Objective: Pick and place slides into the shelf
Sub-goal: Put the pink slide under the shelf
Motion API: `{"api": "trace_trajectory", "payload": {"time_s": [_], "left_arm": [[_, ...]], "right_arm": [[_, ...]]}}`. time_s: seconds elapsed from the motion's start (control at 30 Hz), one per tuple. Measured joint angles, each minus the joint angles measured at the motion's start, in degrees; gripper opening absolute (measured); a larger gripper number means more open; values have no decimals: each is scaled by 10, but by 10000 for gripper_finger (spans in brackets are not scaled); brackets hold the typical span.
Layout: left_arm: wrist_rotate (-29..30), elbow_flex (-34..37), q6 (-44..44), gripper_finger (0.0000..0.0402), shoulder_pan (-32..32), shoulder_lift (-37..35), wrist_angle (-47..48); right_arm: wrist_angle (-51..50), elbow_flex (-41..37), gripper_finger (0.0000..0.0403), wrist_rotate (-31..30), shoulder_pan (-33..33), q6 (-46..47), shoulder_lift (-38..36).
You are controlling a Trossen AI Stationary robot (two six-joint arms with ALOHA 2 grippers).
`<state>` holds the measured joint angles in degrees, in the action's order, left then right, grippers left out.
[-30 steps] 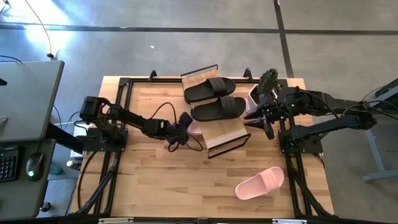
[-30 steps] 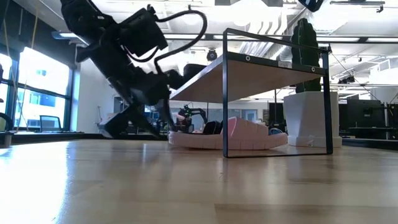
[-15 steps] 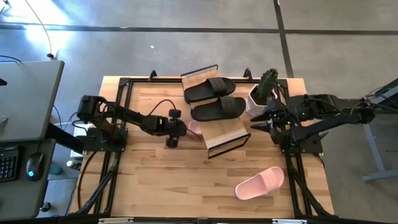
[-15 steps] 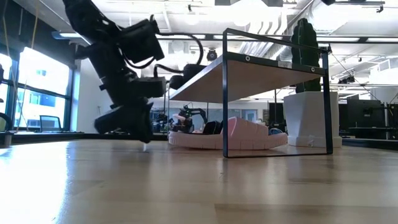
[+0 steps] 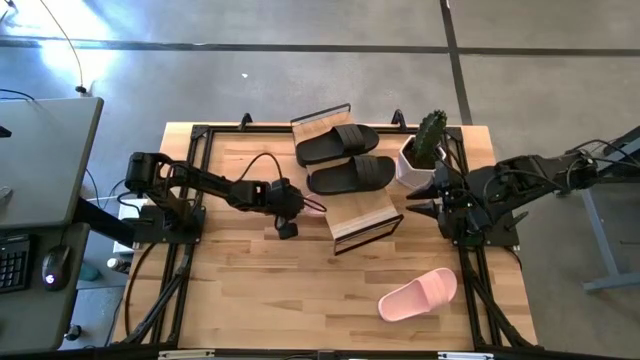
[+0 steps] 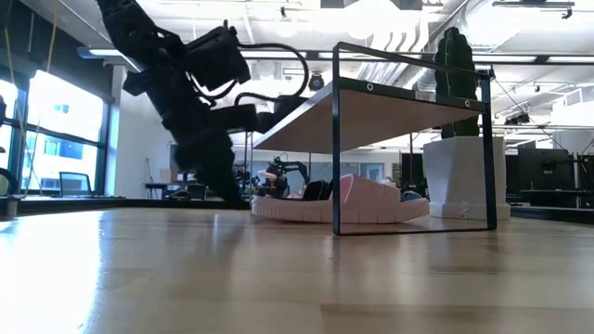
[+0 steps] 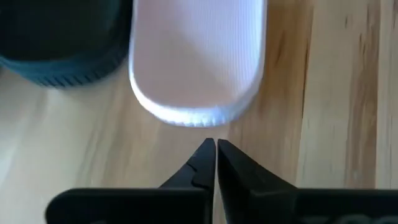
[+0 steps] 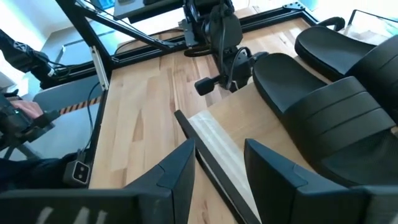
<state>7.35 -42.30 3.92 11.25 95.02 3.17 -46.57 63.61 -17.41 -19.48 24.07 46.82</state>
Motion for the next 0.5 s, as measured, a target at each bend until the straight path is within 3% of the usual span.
{"api": "trace_trajectory", "payload": {"time_s": [0.5], "left_arm": [[-3,0,10,4,0,37,-107]], "right_arm": [[-9,0,130,-45,-43,17,0]]}}
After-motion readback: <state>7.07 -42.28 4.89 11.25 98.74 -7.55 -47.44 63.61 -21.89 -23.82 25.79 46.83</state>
